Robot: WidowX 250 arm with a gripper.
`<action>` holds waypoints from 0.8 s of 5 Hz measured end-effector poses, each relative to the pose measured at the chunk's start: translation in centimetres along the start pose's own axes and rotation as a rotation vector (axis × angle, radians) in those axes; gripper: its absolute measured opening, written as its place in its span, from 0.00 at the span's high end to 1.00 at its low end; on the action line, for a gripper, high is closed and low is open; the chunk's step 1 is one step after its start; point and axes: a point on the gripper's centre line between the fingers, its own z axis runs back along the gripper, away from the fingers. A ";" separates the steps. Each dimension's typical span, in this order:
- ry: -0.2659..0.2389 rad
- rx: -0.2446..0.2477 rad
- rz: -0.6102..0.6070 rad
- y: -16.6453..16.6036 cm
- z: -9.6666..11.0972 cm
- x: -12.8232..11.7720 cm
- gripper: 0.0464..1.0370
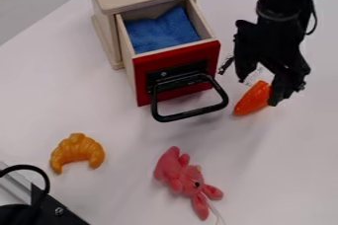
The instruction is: Put the thing in the drawer
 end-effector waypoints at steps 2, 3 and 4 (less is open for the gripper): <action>-0.016 -0.016 0.087 -3.4 0.5 -5.2 0.04; 0.004 -0.027 0.121 -5.1 -0.1 -8.4 0.04; 0.023 -0.026 0.130 -5.4 -1.3 -10.5 0.04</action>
